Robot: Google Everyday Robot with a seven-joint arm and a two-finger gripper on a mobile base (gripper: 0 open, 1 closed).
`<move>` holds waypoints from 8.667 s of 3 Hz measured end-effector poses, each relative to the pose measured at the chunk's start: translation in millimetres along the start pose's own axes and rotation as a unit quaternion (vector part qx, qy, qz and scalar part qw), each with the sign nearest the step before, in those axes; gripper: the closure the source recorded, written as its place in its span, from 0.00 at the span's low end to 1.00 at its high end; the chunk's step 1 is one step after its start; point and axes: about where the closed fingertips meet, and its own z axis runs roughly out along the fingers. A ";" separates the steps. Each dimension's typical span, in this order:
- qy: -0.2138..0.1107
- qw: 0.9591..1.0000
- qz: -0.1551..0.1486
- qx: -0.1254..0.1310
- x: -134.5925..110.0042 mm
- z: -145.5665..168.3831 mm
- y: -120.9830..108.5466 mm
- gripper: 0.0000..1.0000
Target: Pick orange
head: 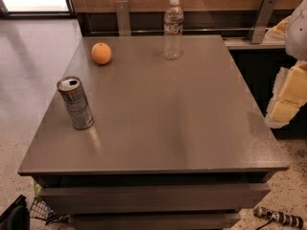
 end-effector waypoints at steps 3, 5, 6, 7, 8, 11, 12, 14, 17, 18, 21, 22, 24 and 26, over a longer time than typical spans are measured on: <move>-0.070 0.997 -0.002 0.041 -8.9 12.6 -33.1 0.00; -0.297 0.947 0.049 0.116 -94.6 50.5 -129.4 0.00; -0.346 0.928 0.099 0.100 -127.2 72.9 -137.7 0.00; -0.375 0.913 0.139 0.079 -151.5 90.3 -139.6 0.00; -0.377 0.913 0.140 0.075 -154.1 94.3 -139.8 0.00; -0.439 0.883 0.164 0.009 -219.8 184.1 -133.0 0.00; -0.474 0.865 0.166 -0.002 -254.7 208.5 -139.5 0.00; -0.486 0.860 0.156 -0.005 -295.6 225.5 -153.0 0.00; -0.485 0.859 0.160 -0.013 -361.0 270.9 -178.9 0.00; -0.497 0.854 0.154 -0.027 -388.4 279.8 -176.8 0.00; -0.505 0.848 0.152 -0.042 -412.0 291.8 -169.5 0.46; -0.506 0.848 0.151 -0.045 -415.0 292.9 -167.2 0.78; -0.506 0.848 0.150 -0.047 -417.8 293.9 -165.1 1.00; -0.521 0.844 0.111 -0.061 -423.2 239.2 -171.6 1.00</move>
Offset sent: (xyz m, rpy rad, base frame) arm 0.0053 -0.0019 -0.0004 0.0302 -0.0356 0.0186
